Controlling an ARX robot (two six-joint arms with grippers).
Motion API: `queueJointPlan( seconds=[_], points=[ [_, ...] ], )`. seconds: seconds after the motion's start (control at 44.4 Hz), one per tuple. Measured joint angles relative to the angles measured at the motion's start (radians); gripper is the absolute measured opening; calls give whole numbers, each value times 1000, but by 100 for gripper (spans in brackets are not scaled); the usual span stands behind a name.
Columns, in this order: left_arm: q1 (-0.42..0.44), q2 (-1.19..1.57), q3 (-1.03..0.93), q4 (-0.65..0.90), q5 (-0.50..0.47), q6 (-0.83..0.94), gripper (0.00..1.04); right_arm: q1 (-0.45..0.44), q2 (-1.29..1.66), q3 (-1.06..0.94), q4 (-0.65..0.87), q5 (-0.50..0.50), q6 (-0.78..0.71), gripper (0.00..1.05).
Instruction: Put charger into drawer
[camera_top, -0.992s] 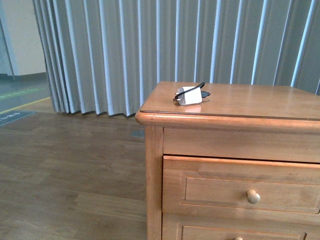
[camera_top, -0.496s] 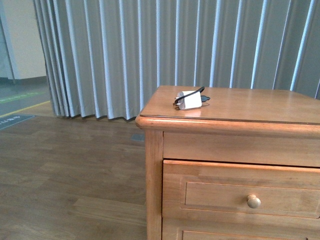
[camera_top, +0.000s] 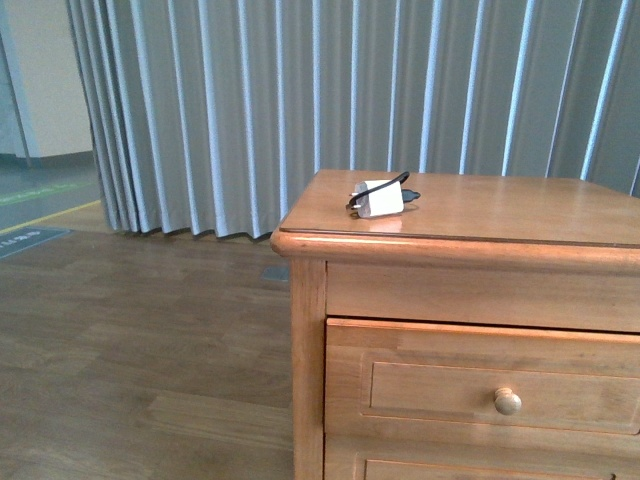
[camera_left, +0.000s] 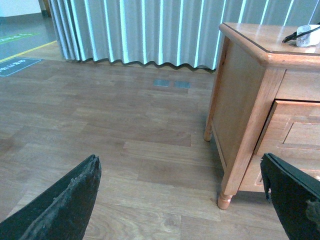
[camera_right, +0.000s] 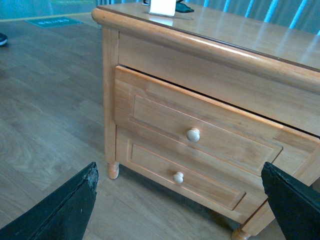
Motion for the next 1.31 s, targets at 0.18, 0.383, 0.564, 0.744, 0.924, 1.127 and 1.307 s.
queueJointPlan(
  seconds=[0.18,0.383,0.564,0.744,0.924,1.127,1.307],
  points=[
    [0,0,0,0,0,0,99,153,299,52,197,165,-6,96],
    [0,0,0,0,0,0,99,289,621,133,369,327,5,96],
    [0,0,0,0,0,0,99,355,907,233,496,406,21,96],
    [0,0,0,0,0,0,99,371,1173,361,544,448,39,96],
    [0,0,0,0,0,0,99,365,1358,500,562,497,51,96],
    [0,0,0,0,0,0,99,338,1499,632,589,561,57,96],
    [0,0,0,0,0,0,99,301,1592,726,608,602,59,96]
  ],
)
